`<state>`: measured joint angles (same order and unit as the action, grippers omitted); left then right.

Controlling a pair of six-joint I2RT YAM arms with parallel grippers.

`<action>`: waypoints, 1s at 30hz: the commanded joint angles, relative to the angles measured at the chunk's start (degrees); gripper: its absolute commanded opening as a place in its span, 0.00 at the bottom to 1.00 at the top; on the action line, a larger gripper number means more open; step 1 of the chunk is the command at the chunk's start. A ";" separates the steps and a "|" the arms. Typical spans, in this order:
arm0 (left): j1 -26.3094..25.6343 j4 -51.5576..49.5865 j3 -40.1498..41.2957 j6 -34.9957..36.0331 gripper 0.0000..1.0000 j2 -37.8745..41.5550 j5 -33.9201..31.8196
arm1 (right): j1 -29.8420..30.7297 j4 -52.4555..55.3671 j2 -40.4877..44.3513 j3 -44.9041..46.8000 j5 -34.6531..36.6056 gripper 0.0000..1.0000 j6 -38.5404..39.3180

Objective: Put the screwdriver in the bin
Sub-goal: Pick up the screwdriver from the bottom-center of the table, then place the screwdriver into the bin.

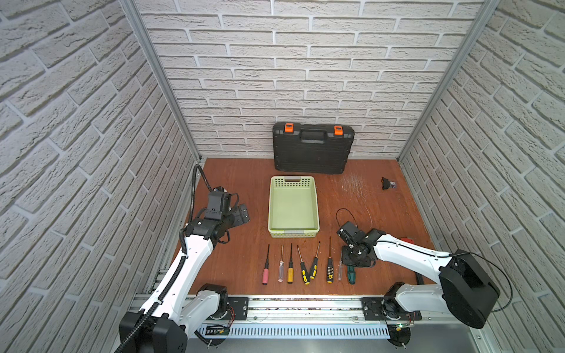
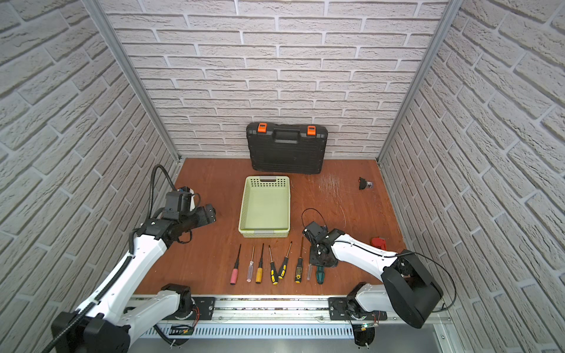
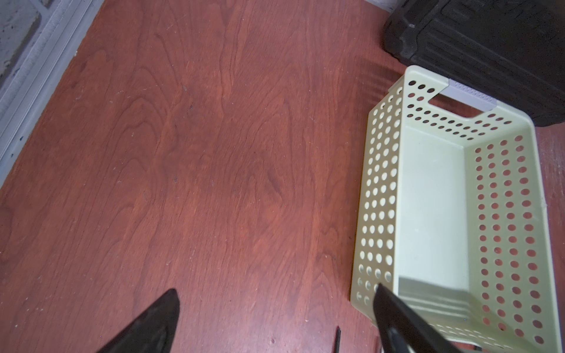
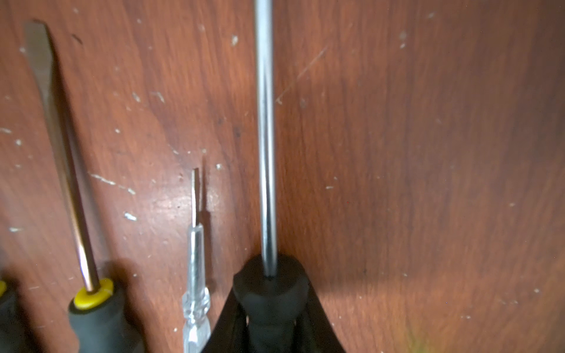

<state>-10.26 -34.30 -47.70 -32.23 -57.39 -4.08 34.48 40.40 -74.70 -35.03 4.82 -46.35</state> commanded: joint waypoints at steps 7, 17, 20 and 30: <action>0.07 1.87 -0.37 0.68 0.98 0.43 -0.94 | -0.22 12.03 6.89 -8.67 5.59 0.06 1.68; 0.48 0.37 -1.31 -0.73 0.98 1.45 -0.25 | -0.47 14.65 -1.86 -40.97 -2.51 0.05 8.40; 0.42 -0.37 -1.56 -0.96 0.98 1.93 -0.28 | -0.55 5.61 -10.22 -46.90 -10.66 0.06 8.84; 0.08 -2.19 -3.37 -2.64 0.98 3.65 -0.37 | -0.55 -11.31 -34.14 -61.44 -26.34 0.06 5.60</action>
<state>-10.15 -36.16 -49.67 -33.69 -54.96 -4.80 33.95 35.16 -107.50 -92.07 -16.67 -40.38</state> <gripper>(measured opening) 0.982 0.256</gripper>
